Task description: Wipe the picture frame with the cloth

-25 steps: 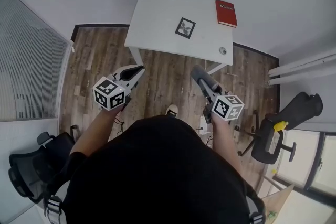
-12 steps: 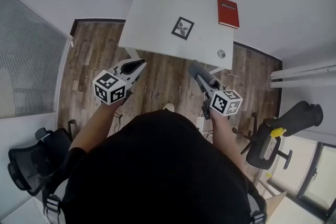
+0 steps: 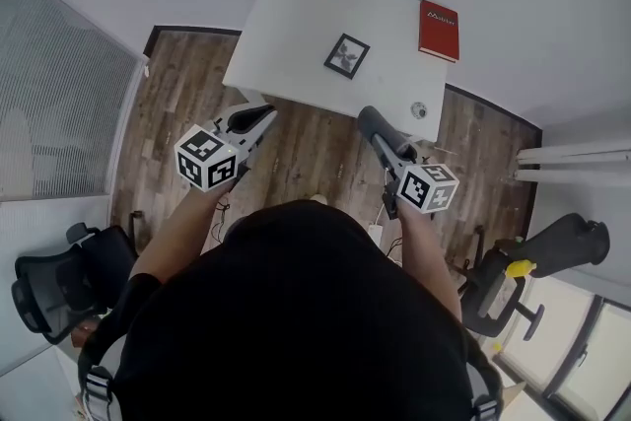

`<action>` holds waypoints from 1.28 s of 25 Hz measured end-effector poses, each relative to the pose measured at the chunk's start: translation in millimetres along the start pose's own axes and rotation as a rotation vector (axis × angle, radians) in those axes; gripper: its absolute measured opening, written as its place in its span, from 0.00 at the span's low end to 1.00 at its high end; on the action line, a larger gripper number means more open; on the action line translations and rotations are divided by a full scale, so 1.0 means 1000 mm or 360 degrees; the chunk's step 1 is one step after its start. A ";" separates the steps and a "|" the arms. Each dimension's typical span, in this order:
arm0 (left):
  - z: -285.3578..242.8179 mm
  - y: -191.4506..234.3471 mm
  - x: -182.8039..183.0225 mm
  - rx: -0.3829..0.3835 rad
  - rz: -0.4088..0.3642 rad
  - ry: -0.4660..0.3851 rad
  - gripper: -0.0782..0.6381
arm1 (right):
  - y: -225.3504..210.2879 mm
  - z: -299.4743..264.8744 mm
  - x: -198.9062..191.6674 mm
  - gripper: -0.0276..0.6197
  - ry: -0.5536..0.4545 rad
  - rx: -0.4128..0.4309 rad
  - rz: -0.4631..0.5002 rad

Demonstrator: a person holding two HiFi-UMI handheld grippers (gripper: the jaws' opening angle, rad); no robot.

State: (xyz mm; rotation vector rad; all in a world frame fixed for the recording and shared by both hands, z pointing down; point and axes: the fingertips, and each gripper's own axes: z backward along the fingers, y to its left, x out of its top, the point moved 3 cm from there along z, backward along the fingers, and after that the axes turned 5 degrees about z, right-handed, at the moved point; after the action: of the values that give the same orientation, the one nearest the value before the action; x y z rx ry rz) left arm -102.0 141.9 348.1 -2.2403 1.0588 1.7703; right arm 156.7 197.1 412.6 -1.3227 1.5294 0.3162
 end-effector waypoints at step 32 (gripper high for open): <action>-0.079 0.033 0.033 -0.0165 -0.0014 0.0003 0.16 | -0.045 -0.006 0.035 0.23 -0.0057 -0.0199 0.0020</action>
State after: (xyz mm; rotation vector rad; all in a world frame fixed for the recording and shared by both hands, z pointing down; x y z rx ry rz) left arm -52.7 64.5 355.3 -2.3016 0.9780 1.8608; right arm 197.1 156.7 405.4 -1.3976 1.5089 0.4477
